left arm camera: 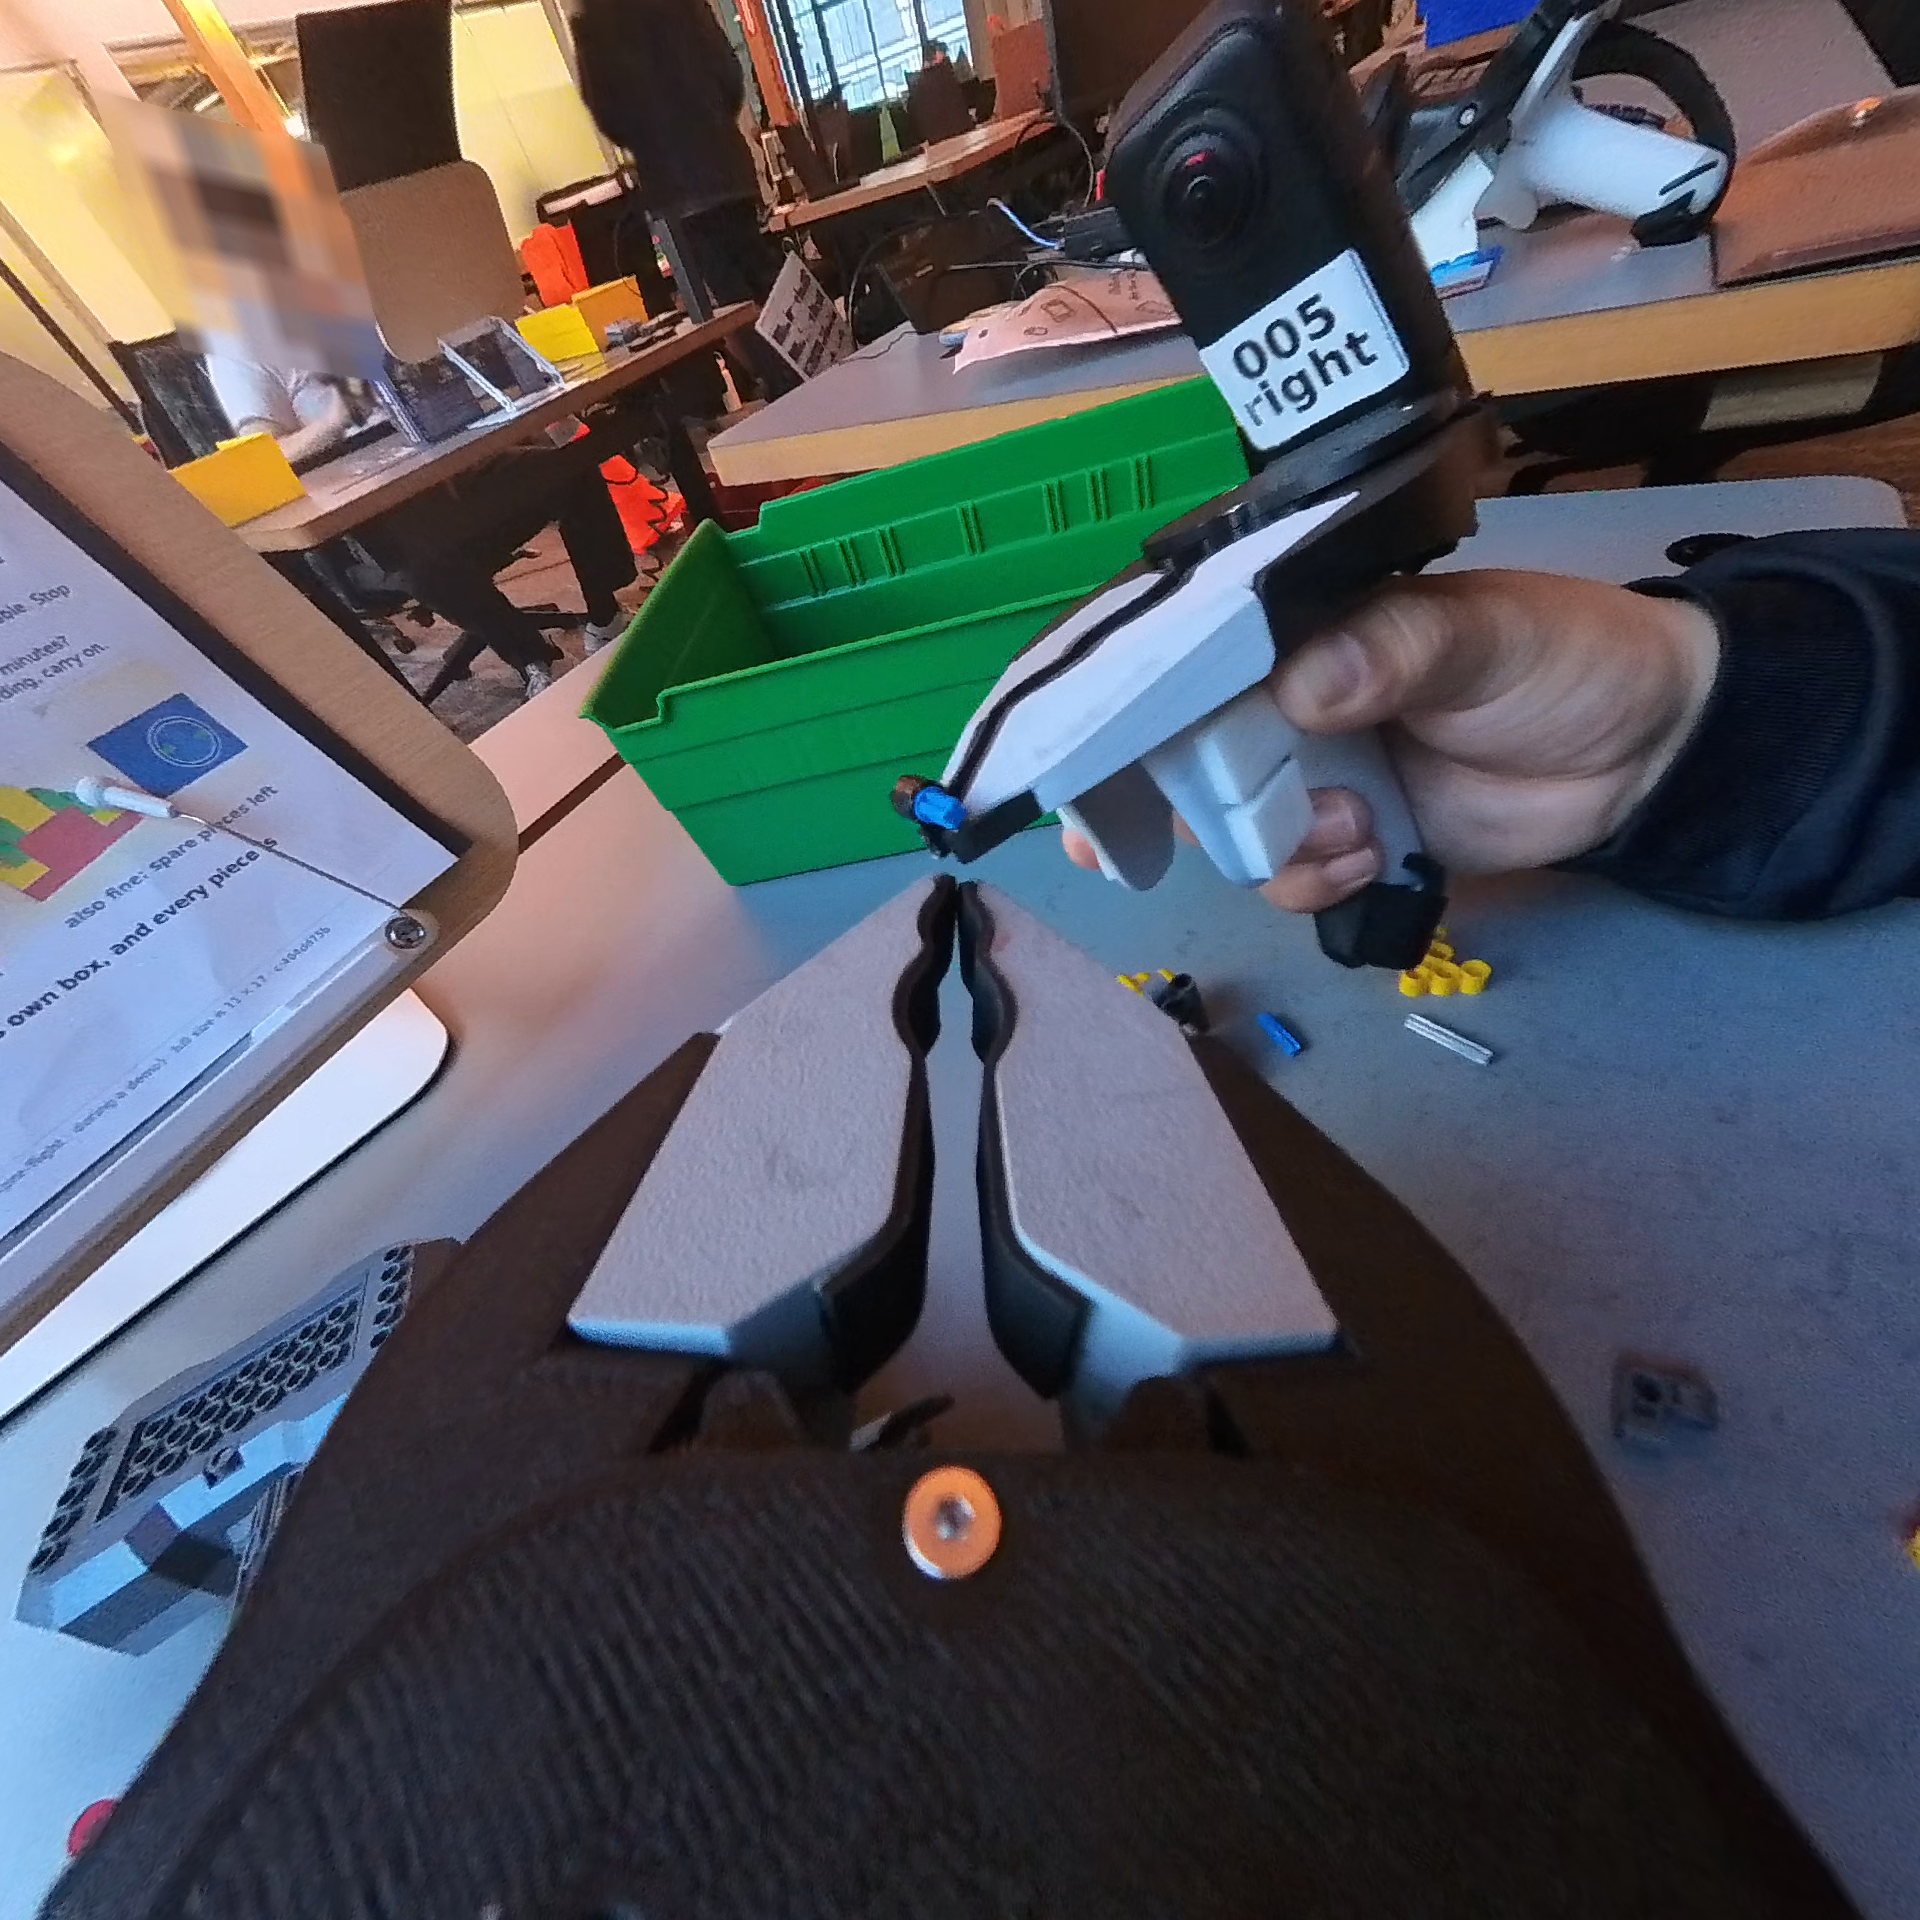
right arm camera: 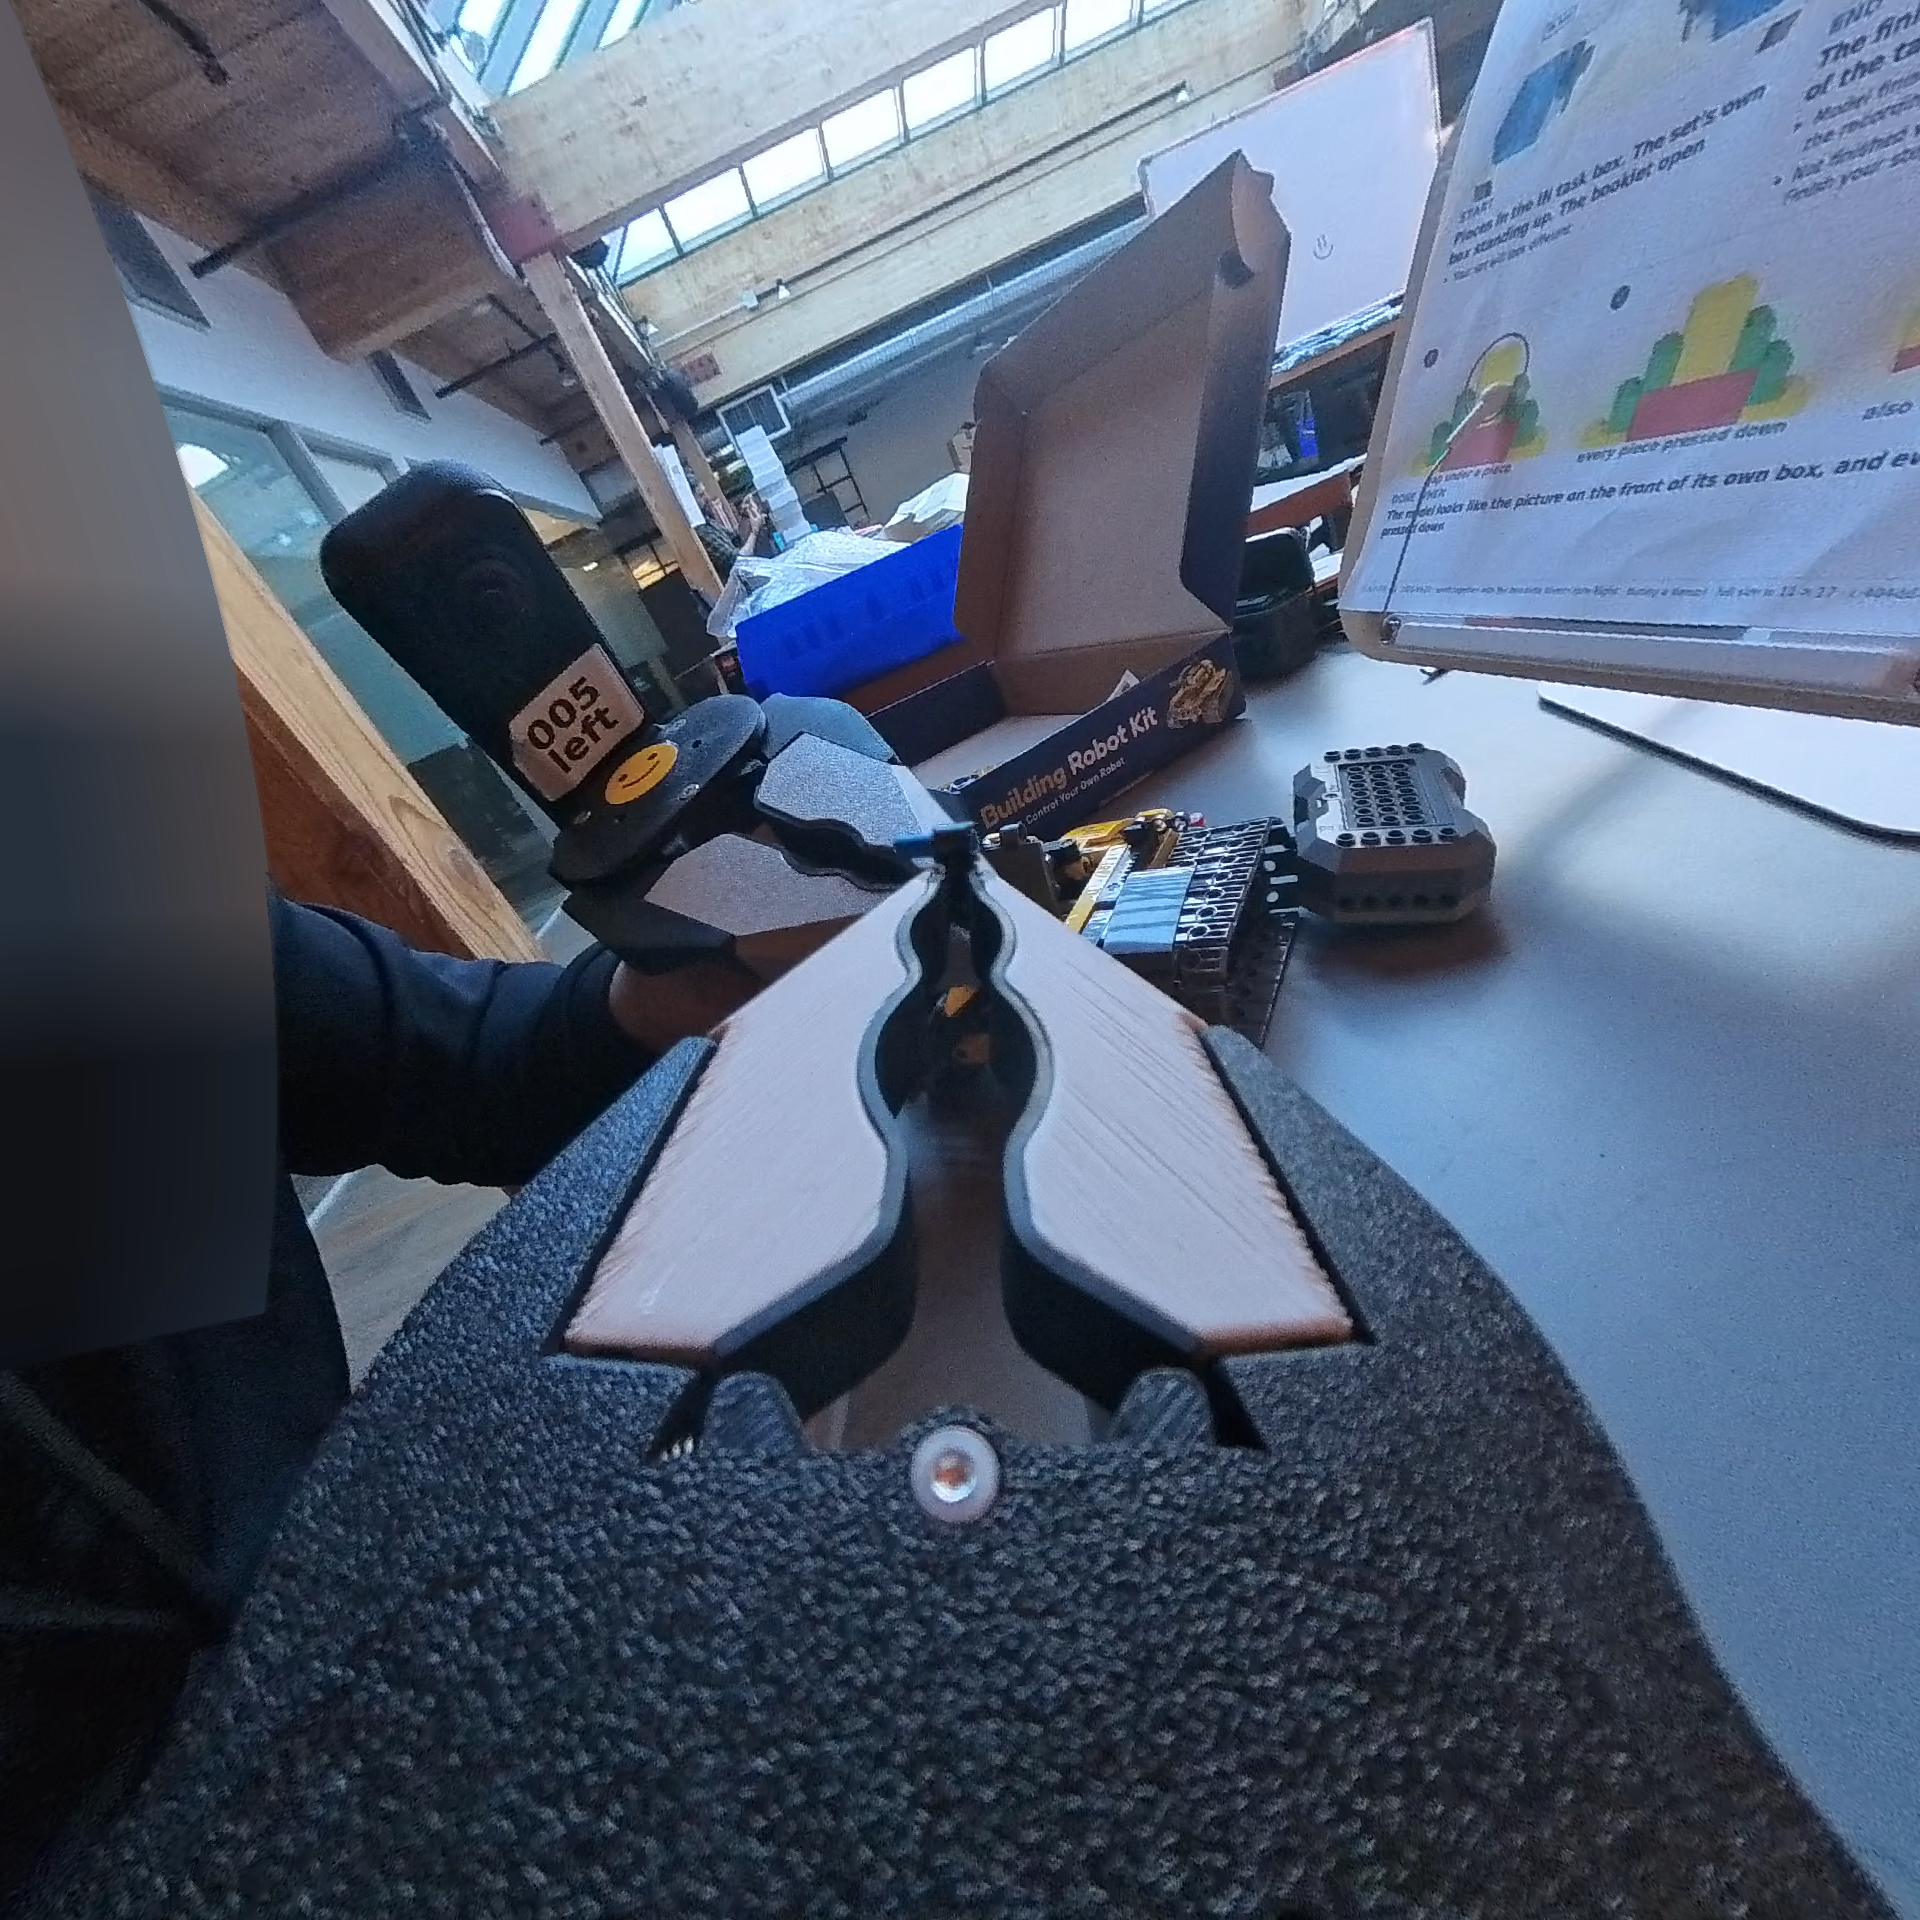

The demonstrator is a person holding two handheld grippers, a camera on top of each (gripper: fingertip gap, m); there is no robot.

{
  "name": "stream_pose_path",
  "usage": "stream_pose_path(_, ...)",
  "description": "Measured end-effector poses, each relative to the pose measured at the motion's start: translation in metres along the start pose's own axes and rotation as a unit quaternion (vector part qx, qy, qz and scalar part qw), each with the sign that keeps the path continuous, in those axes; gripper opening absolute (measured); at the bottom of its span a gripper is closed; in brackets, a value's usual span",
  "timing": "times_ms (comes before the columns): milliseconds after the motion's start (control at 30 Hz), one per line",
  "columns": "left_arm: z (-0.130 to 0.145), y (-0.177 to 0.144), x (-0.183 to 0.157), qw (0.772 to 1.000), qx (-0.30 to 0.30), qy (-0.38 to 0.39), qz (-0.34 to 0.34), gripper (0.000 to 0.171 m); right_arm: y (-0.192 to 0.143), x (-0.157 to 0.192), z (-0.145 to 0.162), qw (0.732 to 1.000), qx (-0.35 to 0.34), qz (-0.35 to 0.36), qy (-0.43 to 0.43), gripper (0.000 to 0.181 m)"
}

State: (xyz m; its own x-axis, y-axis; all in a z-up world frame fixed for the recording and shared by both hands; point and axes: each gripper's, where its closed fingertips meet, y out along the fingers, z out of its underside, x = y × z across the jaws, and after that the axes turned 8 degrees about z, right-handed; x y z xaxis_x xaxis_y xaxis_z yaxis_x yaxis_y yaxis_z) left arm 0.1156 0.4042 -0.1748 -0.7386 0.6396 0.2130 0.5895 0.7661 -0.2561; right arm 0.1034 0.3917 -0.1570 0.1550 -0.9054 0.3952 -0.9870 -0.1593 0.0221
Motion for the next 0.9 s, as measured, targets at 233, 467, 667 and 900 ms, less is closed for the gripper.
stream_pose_path(233, 0.001, 0.0, 0.001, 1.0, 0.001, 0.0, -0.003, 0.0, 0.0, -0.007, 0.003, 0.999, 0.009, 0.024, -0.022, 0.0)
stream_pose_path(467, 0.004, 0.001, 0.006, 1.0, 0.005, -0.021, -0.012, 0.014, -0.004, -0.025, 0.005, 0.979, 0.035, 0.12, -0.162, 0.0)
stream_pose_path(667, 0.001, 0.002, 0.005, 0.999, -0.007, -0.054, -0.006, 0.036, -0.004, -0.035, 0.012, 0.93, 0.066, 0.192, -0.306, 0.0)
stream_pose_path(900, -0.001, 0.003, 0.002, 0.999, -0.005, -0.03, -0.013, 0.033, -0.001, -0.032, 0.013, 0.923, 0.059, 0.191, -0.329, 0.0)
